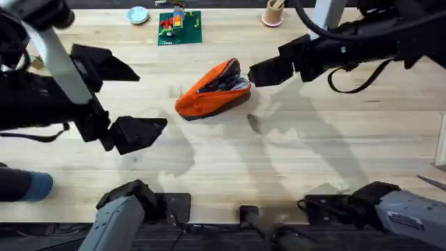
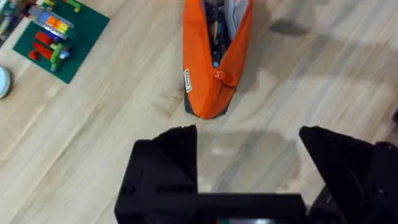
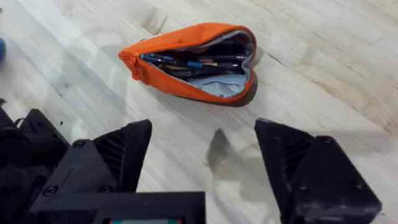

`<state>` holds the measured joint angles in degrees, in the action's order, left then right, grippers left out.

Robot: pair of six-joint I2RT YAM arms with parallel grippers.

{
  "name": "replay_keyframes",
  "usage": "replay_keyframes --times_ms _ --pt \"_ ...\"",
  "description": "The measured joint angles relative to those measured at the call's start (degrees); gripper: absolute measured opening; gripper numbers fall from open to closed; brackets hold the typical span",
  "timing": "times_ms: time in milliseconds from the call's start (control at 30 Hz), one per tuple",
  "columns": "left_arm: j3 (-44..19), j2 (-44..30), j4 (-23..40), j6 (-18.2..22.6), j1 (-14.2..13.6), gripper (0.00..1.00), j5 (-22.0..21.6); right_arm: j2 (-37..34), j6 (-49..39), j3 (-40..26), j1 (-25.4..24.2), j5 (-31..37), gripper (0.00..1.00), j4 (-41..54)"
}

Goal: Unzip the bag, pick up the pens from the table one at a time and place them inside, then zip the bag closed.

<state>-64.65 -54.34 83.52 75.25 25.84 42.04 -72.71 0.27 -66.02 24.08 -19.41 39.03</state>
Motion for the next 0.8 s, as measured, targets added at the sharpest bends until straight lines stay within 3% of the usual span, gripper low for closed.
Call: replay_keyframes --times_ms 333,533,800 --pt "3.75 -7.16 -3.02 3.78 5.76 0.993 6.35 0.0 1.48 -0.04 0.09 -0.01 0.996 -0.02" --pt "3.95 -13.98 -2.05 7.28 5.97 0.993 8.62 0.0 4.46 -0.04 2.75 -0.01 0.995 -1.13" --pt "4.03 -19.46 -3.33 9.46 5.97 0.993 9.35 0.0 15.98 -0.04 8.67 -0.05 0.996 -2.16"
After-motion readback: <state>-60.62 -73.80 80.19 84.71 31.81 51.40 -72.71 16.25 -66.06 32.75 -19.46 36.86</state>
